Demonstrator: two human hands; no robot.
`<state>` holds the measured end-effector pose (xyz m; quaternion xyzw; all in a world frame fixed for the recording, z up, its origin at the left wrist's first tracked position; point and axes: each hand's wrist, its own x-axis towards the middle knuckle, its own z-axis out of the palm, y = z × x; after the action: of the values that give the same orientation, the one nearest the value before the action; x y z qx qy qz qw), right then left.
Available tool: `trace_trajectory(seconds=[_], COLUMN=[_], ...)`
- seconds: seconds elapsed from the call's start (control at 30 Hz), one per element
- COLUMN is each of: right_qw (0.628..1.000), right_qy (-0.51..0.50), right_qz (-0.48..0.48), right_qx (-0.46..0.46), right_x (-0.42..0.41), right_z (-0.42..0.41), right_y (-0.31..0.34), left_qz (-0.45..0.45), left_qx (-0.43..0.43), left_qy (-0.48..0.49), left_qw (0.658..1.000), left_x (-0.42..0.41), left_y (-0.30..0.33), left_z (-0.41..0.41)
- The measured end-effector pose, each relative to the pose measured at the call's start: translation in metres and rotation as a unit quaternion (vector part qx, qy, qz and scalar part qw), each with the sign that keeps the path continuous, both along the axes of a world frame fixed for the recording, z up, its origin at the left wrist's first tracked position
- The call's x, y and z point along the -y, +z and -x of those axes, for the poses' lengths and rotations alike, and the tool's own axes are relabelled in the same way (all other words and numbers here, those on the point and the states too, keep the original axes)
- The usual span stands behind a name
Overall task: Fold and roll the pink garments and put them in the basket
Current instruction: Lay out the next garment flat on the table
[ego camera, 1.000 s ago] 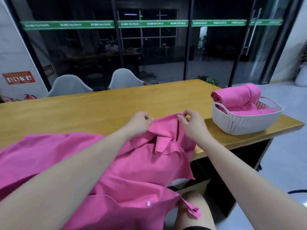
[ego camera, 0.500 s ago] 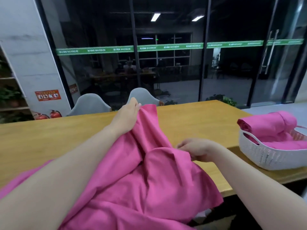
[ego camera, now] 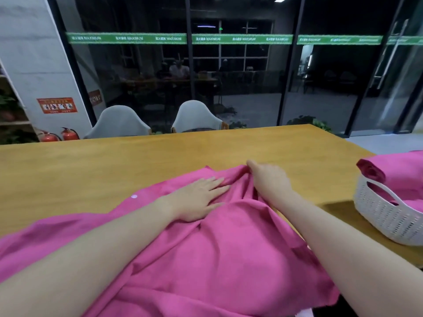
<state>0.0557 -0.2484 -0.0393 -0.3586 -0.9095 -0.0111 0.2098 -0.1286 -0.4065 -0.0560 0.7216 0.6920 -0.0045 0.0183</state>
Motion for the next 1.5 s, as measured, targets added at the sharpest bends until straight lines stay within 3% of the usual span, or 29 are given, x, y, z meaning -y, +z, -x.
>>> trace_trajectory(seconds=[0.07, 0.13, 0.2, 0.3, 0.43, 0.73, 1.2, 1.37, 1.5], right_qw=[0.997, 0.997, 0.996, 0.998, 0.991, 0.969, 0.958, 0.953, 0.972], right_qy=[0.0, -0.009, -0.02, -0.001, 0.096, 0.141, 0.176, 0.111, 0.069], right_qz=[-0.028, 0.009, 0.059, 0.062, 0.079, 0.096, 0.104, 0.148, 0.145], right_qx=[0.069, 0.082, 0.058, -0.001, -0.044, 0.178, 0.202, 0.239, 0.174], right_x=[-0.016, -0.028, -0.035, -0.03, 0.005, 0.033, 0.11, 0.133, 0.133], right_z=[0.007, 0.017, 0.031, 0.05, 0.065, 0.03, -0.082, -0.097, -0.065], right_y=[-0.005, -0.012, -0.013, -0.006, -0.015, -0.043, -0.038, -0.022, -0.039], left_qz=[0.028, 0.024, 0.017, 0.003, -0.012, -0.03, -0.01, -0.013, -0.013], left_qx=[0.036, 0.059, 0.056, 0.053, 0.052, 0.064, 0.029, 0.043, 0.056], left_qy=[0.04, 0.083, 0.118, 0.16, 0.194, 0.168, 0.169, 0.171, 0.193], left_qw=[0.998, 0.994, 0.991, 0.986, 0.979, 0.983, 0.985, 0.984, 0.98], left_x=[-0.001, -0.007, -0.017, -0.031, -0.042, -0.017, 0.121, 0.152, 0.146], left_y=[-0.01, -0.013, -0.013, -0.014, -0.017, -0.018, -0.022, -0.028, -0.026], left_z=[0.014, 0.029, 0.045, 0.07, 0.092, 0.115, -0.009, -0.059, -0.056])
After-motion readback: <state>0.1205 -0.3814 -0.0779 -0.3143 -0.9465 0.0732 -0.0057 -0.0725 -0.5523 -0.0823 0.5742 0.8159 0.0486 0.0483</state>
